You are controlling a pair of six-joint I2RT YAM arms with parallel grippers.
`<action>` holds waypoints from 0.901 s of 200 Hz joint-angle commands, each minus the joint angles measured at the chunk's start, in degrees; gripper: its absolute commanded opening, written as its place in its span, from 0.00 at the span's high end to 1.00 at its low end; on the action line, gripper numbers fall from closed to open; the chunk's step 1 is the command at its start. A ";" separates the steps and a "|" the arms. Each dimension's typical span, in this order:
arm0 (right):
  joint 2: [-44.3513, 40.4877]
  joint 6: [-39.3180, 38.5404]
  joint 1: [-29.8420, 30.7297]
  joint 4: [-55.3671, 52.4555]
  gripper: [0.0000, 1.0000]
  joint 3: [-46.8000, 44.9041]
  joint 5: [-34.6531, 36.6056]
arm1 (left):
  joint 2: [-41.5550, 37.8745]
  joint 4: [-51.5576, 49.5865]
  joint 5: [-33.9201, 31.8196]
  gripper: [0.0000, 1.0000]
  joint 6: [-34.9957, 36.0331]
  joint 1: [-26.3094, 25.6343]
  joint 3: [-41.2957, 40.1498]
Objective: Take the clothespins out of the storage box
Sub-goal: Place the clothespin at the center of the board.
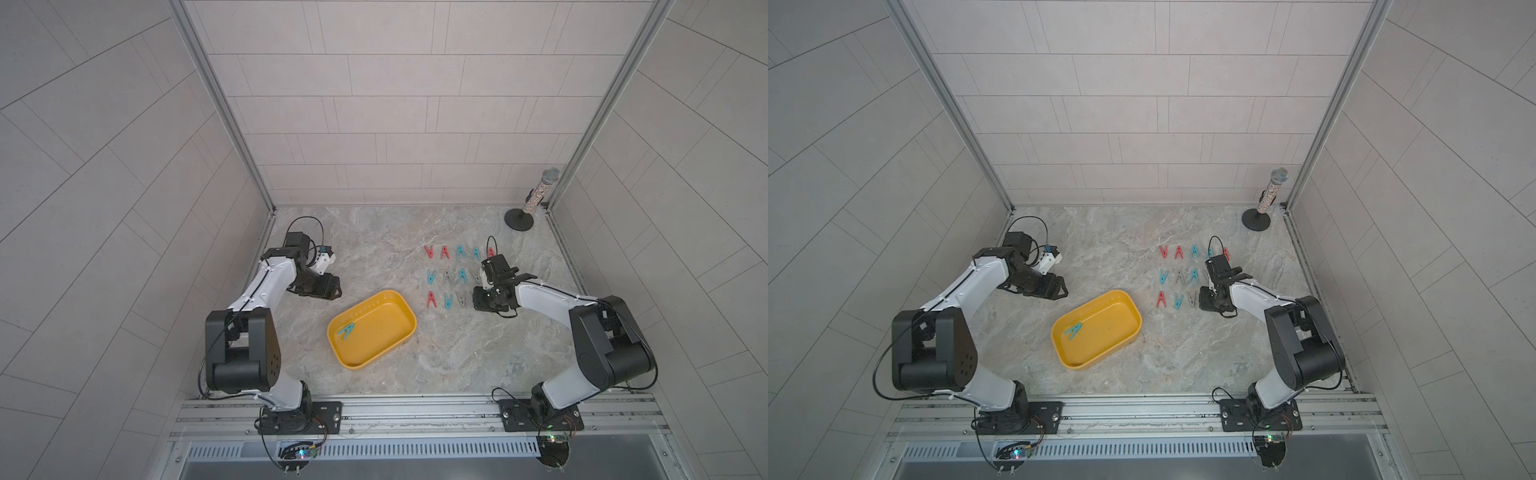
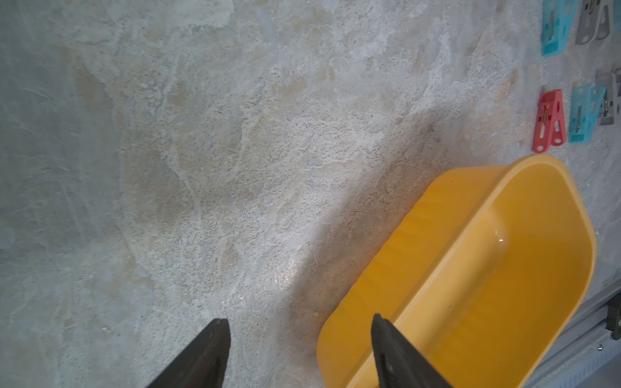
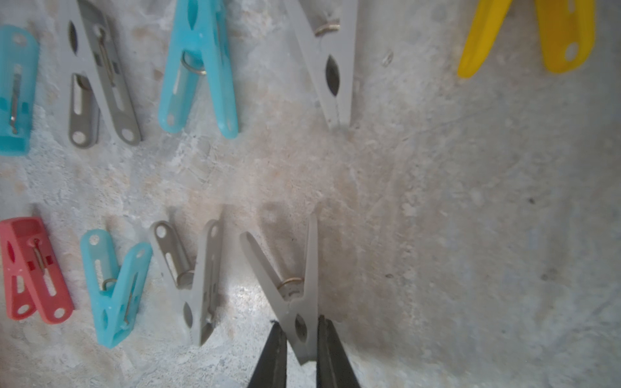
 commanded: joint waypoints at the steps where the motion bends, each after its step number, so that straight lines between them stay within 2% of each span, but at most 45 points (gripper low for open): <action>1: 1.10 -0.09 -0.18 0.03 0.98 1.05 0.02 | -0.77 -0.44 -0.27 0.26 0.27 -0.06 0.10; 103: 1.85 -0.05 -0.09 0.74 0.90 0.67 -0.76 | -0.76 -0.40 -0.38 0.26 0.33 0.04 0.00; 180: -0.87 0.30 0.04 0.22 0.90 -0.77 -1.04 | -0.96 -0.40 -0.37 0.26 0.33 0.10 0.00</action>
